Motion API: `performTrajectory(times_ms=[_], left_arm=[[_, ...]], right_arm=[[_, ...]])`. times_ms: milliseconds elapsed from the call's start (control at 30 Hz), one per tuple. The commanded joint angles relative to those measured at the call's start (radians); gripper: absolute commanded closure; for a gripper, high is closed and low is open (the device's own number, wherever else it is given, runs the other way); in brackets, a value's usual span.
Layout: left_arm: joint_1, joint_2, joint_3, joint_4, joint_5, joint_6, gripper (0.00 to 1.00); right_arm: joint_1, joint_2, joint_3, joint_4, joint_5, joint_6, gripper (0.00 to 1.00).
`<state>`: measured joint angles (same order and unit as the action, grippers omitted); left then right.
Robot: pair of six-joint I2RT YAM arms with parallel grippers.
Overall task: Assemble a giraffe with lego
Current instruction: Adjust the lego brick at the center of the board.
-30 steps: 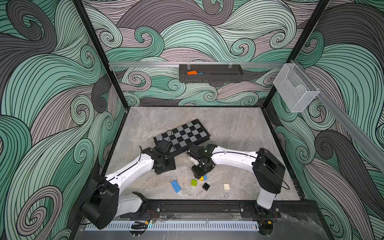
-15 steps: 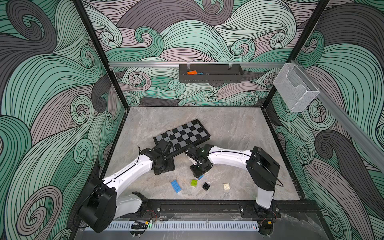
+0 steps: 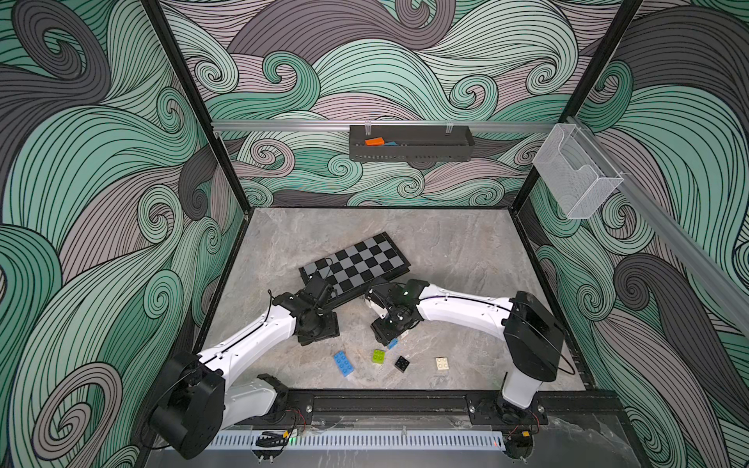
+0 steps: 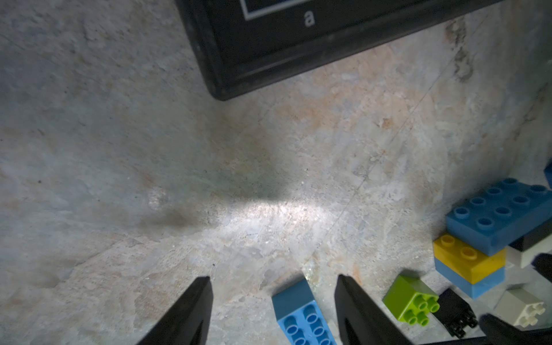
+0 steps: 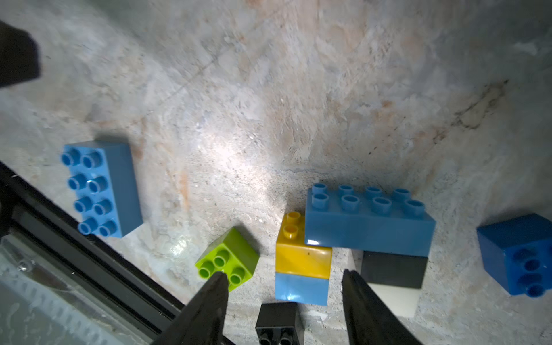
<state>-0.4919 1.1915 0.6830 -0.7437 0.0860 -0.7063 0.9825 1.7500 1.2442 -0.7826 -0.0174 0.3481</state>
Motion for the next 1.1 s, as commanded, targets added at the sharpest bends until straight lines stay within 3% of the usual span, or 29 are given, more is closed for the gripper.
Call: performTrajectory(times_ms=[0,167,400,567,1067], left_arm=[[0.01,0.005,0.007,0.0,0.0,0.01,0.31],[0.009,0.018,0.012,0.019,0.022,0.011,0.31],[0.01,0.032,0.032,0.017,0.032,0.016,0.31],[0.01,0.042,0.041,0.019,0.027,0.015,0.31],[0.01,0.06,0.049,0.031,0.031,-0.002,0.31]], right_arm=[[-0.001,-0.058,0.016,-0.062,0.0,-0.019,0.36],[-0.046,-0.132,0.002,-0.095,0.082,-0.084,0.34],[-0.166,-0.061,0.002,-0.118,0.085,-0.238,0.36],[-0.169,-0.011,0.011,-0.125,0.071,-0.285,0.41],[-0.146,0.066,0.026,-0.105,0.025,-0.304,0.42]])
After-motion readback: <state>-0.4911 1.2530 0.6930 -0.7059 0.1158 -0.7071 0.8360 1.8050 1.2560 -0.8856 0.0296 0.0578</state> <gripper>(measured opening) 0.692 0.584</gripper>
